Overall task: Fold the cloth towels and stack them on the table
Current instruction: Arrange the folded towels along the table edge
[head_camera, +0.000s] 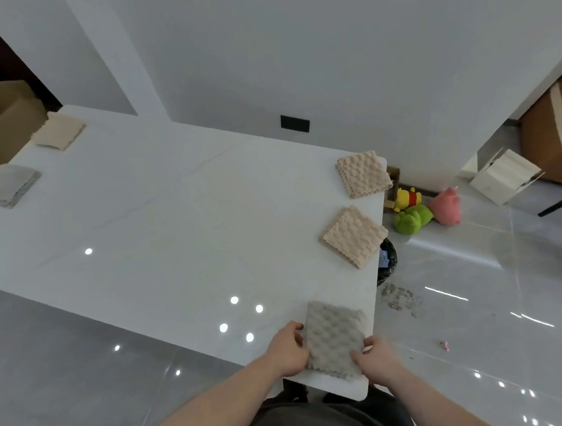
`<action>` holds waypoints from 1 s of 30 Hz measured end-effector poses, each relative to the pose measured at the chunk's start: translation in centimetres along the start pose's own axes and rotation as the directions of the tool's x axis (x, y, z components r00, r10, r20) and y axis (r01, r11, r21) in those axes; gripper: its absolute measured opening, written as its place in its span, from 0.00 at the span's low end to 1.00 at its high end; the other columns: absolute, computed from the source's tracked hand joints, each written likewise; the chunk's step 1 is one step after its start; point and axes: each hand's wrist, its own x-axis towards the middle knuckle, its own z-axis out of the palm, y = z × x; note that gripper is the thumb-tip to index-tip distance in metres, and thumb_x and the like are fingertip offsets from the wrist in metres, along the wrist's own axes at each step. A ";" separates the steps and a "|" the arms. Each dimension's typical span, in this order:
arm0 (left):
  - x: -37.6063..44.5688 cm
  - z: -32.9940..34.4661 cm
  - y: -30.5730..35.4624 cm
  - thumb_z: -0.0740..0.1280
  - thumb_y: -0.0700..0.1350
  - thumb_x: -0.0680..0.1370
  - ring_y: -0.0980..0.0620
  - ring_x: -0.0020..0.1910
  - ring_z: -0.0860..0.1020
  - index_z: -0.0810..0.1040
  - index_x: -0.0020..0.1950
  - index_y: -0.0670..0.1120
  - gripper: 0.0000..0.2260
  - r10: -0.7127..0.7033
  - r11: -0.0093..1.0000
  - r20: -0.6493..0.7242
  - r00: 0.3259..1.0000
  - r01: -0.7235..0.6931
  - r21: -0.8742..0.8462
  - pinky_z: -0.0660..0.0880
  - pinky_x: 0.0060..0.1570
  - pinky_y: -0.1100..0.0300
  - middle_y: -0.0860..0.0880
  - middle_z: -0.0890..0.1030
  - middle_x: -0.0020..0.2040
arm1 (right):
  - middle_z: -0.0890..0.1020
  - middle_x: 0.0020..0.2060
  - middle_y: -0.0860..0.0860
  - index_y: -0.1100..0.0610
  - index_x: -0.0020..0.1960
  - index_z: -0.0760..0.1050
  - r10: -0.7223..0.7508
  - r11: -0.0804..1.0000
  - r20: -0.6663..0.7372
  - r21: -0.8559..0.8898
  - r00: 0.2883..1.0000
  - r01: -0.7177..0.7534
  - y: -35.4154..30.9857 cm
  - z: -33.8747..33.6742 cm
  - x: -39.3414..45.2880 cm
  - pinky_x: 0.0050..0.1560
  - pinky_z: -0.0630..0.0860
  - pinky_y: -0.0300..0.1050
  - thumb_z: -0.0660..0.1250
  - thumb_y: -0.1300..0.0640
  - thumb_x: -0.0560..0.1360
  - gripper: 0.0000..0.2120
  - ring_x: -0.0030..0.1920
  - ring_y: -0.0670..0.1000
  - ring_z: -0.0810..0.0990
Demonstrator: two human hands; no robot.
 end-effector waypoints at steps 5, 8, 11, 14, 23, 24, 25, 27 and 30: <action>-1.1 -0.2 0.0 0.62 0.45 0.77 0.46 0.71 0.67 0.63 0.77 0.52 0.27 0.381 0.818 -0.082 0.921 -0.295 0.494 0.70 0.66 0.53 0.49 0.62 0.75 | 0.70 0.69 0.53 0.53 0.78 0.58 -0.255 0.943 -0.179 -0.261 0.950 0.204 0.3 0.2 -2.3 0.59 0.76 0.49 0.69 0.54 0.76 0.34 0.66 0.58 0.75; -1.0 0.0 0.2 0.61 0.44 0.78 0.47 0.78 0.56 0.59 0.80 0.52 0.30 0.478 0.613 0.158 0.864 -0.457 0.645 0.62 0.75 0.49 0.50 0.54 0.82 | 0.57 0.78 0.47 0.47 0.79 0.59 -0.535 0.757 -0.080 -0.488 0.841 0.435 -0.2 0.9 -3.4 0.68 0.73 0.48 0.66 0.57 0.77 0.33 0.73 0.55 0.66; -0.6 0.3 0.1 0.61 0.44 0.80 0.47 0.82 0.48 0.57 0.82 0.51 0.30 0.370 0.531 0.310 0.876 -0.473 0.703 0.55 0.79 0.48 0.49 0.49 0.84 | 0.52 0.81 0.45 0.47 0.79 0.61 -0.502 0.720 0.041 -0.533 0.864 0.444 0.2 2.0 -3.3 0.73 0.69 0.46 0.65 0.55 0.78 0.31 0.75 0.54 0.63; -0.5 0.2 0.3 0.64 0.41 0.78 0.46 0.83 0.44 0.53 0.83 0.49 0.35 0.261 0.497 0.376 0.889 -0.458 0.737 0.53 0.80 0.46 0.49 0.45 0.84 | 0.50 0.82 0.46 0.52 0.82 0.56 -0.434 0.716 0.090 -0.569 0.896 0.404 0.6 2.4 -3.1 0.77 0.61 0.43 0.64 0.54 0.79 0.34 0.75 0.56 0.61; 0.1 -0.1 0.2 0.68 0.46 0.76 0.44 0.82 0.47 0.55 0.82 0.52 0.37 0.269 0.531 0.343 0.900 -0.436 0.727 0.50 0.79 0.45 0.50 0.45 0.84 | 0.53 0.82 0.46 0.49 0.82 0.58 -0.349 0.793 0.142 -0.482 0.926 0.372 -0.6 1.0 -1.7 0.78 0.59 0.47 0.64 0.51 0.78 0.34 0.78 0.57 0.61; 0.1 -0.1 0.2 0.67 0.44 0.76 0.44 0.82 0.48 0.55 0.82 0.52 0.36 0.301 0.548 0.322 0.898 -0.439 0.713 0.50 0.79 0.46 0.50 0.47 0.84 | 0.54 0.82 0.45 0.49 0.81 0.59 -0.367 0.800 0.116 -0.467 0.923 0.377 -0.6 0.8 -1.6 0.78 0.59 0.46 0.64 0.51 0.78 0.34 0.78 0.56 0.61; 0.1 -0.1 0.2 0.66 0.43 0.76 0.44 0.82 0.49 0.57 0.82 0.52 0.35 0.337 0.568 0.295 0.894 -0.443 0.693 0.51 0.79 0.47 0.50 0.49 0.84 | 0.55 0.81 0.44 0.48 0.81 0.60 -0.389 0.800 0.090 -0.460 0.917 0.385 -0.5 0.5 -1.6 0.78 0.58 0.45 0.64 0.52 0.78 0.33 0.78 0.54 0.61; 0.2 -0.3 0.4 0.64 0.44 0.77 0.46 0.81 0.53 0.60 0.81 0.52 0.32 0.402 0.606 0.240 0.884 -0.453 0.653 0.54 0.78 0.49 0.51 0.54 0.83 | 0.57 0.80 0.43 0.47 0.80 0.63 -0.414 0.777 0.091 -0.483 0.906 0.404 -0.4 -0.1 -1.4 0.78 0.59 0.45 0.64 0.52 0.77 0.31 0.77 0.53 0.61; 0.6 -0.8 0.9 0.63 0.44 0.76 0.49 0.78 0.58 0.66 0.77 0.52 0.28 0.458 0.643 0.163 0.874 -0.452 0.618 0.58 0.76 0.52 0.54 0.62 0.80 | 0.63 0.78 0.42 0.46 0.77 0.68 -0.405 0.763 0.137 -0.494 0.904 0.417 -0.6 -1.2 -1.4 0.77 0.61 0.46 0.65 0.52 0.77 0.28 0.75 0.53 0.61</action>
